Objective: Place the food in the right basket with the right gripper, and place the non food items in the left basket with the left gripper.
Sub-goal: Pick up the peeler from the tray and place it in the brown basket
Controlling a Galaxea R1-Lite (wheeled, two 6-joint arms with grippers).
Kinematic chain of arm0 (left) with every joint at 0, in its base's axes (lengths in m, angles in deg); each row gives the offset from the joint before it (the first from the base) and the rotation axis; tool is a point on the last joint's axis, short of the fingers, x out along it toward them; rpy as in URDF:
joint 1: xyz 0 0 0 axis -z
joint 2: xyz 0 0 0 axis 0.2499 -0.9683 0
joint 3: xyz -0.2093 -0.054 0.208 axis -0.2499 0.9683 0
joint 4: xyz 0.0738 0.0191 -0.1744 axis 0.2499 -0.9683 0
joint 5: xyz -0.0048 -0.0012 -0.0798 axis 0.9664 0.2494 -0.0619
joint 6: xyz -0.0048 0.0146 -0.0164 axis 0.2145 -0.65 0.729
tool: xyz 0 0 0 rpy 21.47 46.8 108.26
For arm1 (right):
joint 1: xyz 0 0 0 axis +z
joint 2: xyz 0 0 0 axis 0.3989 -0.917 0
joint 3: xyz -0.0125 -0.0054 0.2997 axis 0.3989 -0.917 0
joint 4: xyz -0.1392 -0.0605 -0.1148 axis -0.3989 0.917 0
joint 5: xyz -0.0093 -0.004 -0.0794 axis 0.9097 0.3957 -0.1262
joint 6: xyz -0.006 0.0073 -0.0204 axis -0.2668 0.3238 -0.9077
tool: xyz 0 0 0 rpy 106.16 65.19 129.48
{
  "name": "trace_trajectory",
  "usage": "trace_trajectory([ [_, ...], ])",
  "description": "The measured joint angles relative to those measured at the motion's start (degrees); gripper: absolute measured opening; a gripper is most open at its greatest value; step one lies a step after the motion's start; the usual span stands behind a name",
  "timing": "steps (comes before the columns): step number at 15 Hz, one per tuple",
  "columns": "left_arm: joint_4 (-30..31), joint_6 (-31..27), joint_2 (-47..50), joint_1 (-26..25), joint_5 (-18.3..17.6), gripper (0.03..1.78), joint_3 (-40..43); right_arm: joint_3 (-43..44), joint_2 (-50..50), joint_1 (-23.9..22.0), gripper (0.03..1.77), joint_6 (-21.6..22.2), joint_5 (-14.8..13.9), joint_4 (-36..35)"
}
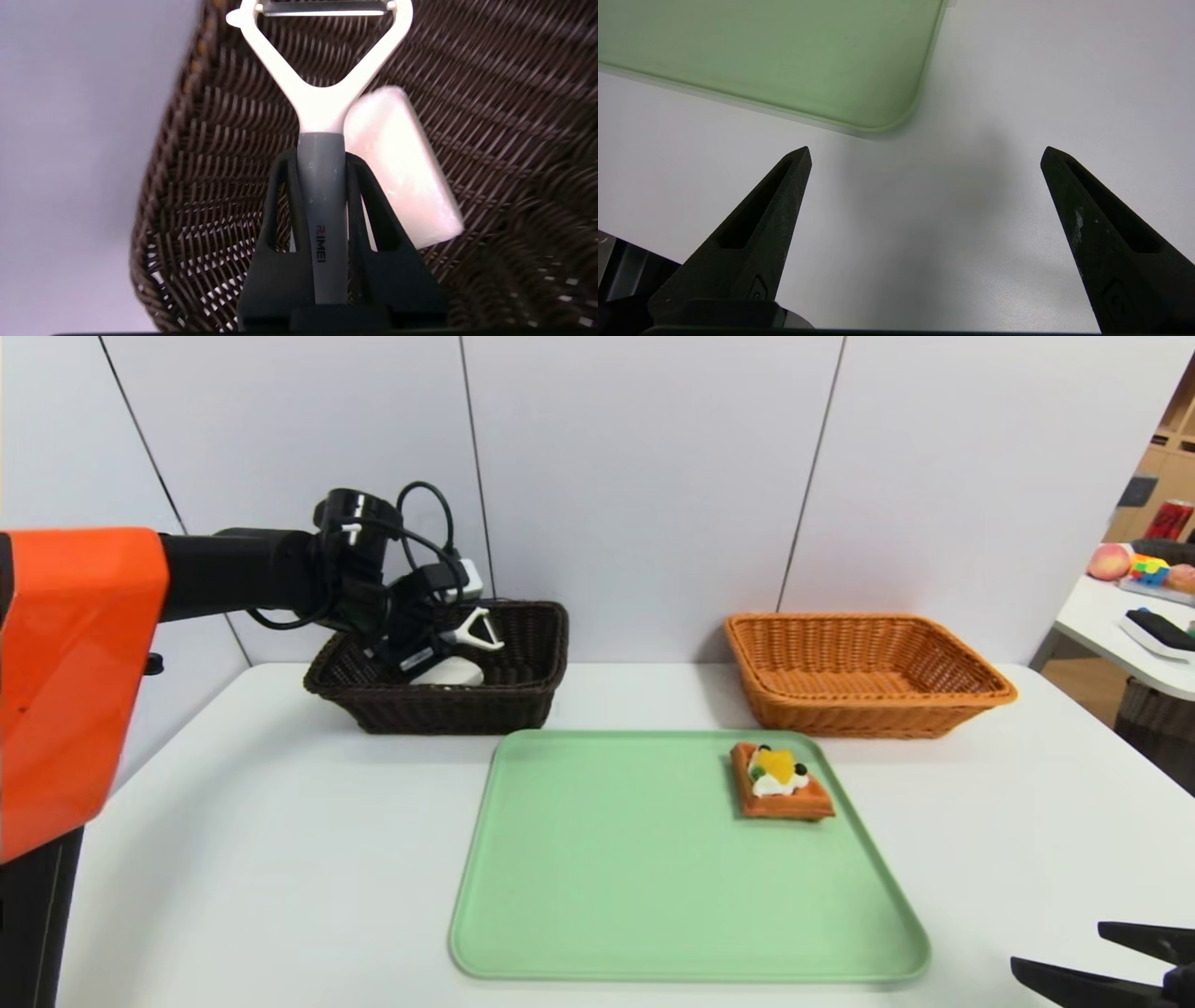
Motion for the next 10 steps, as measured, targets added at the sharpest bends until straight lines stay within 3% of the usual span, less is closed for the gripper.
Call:
trace_trajectory([
  [3, 0.05, 0.73, -1.77, -0.02, -0.29, 0.25, -0.09, -0.49, 0.00, -0.05, 1.70, 0.05, -0.02, -0.07],
  [8, 0.27, 2.00, -2.18, 0.05, -0.33, 0.90, -0.35, -0.62, -0.15, -0.07, 1.70, 0.07, -0.02, -0.33],
  [10, 0.44, 3.22, -2.07, -0.02, -0.30, 1.07, -0.52, -0.60, -0.09, -0.07, 1.70, 0.05, -0.02, -0.29],
])
